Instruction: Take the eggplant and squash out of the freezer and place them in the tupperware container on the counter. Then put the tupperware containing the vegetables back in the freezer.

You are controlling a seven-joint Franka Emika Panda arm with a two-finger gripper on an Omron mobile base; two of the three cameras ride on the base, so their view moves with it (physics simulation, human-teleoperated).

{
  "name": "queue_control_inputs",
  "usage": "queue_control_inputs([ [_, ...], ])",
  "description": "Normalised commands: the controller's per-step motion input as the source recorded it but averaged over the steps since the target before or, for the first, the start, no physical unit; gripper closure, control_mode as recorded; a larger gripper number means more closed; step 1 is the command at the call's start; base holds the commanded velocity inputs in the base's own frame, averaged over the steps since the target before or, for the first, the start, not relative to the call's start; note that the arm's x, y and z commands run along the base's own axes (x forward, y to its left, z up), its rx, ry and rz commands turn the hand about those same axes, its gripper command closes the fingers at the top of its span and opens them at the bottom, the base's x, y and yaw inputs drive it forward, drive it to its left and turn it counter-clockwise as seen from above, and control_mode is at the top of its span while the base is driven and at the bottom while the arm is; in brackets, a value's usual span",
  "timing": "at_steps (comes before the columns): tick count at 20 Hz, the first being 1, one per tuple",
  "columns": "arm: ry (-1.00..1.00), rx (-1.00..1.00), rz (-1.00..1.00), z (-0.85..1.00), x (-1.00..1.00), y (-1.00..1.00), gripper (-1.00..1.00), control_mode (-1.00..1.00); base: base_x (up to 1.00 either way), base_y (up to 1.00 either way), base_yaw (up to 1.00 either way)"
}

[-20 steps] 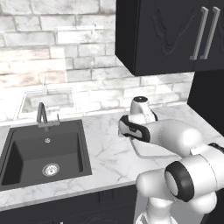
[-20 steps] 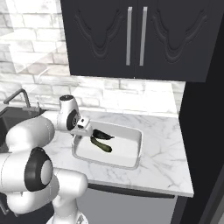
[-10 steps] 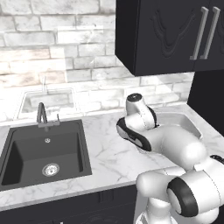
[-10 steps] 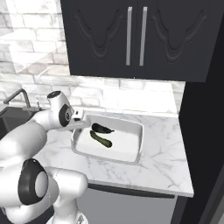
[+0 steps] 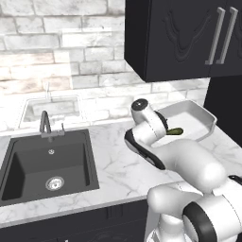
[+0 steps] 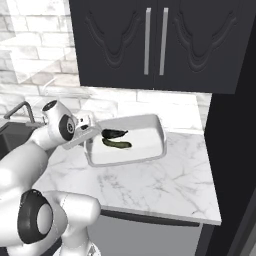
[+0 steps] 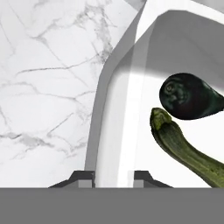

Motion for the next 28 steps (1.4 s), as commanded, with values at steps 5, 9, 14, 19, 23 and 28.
queue_control_inputs([
  [5, 0.08, -0.01, 0.09, 0.07, 0.09, 0.00, 1.00, -1.00, 0.00, 0.00, 0.00],
  [9, 0.00, -0.05, 0.04, 0.04, -0.07, 0.07, 1.00, -1.00, 0.00, 0.00, 0.00],
  [14, -0.03, -0.09, 0.13, 0.41, -0.47, 0.01, 1.00, -1.00, 0.00, 0.00, 0.00],
  [19, -0.02, -0.05, 0.18, 0.51, -0.63, 0.00, 1.00, -1.00, 0.00, 0.00, 0.00],
  [23, 0.00, -0.01, 0.19, 0.42, -0.69, 0.00, 1.00, -1.00, 0.00, 0.00, 0.00],
  [28, 0.00, 0.00, 0.11, 0.28, -0.73, 0.00, 1.00, -1.00, 0.00, 0.00, 0.00],
])
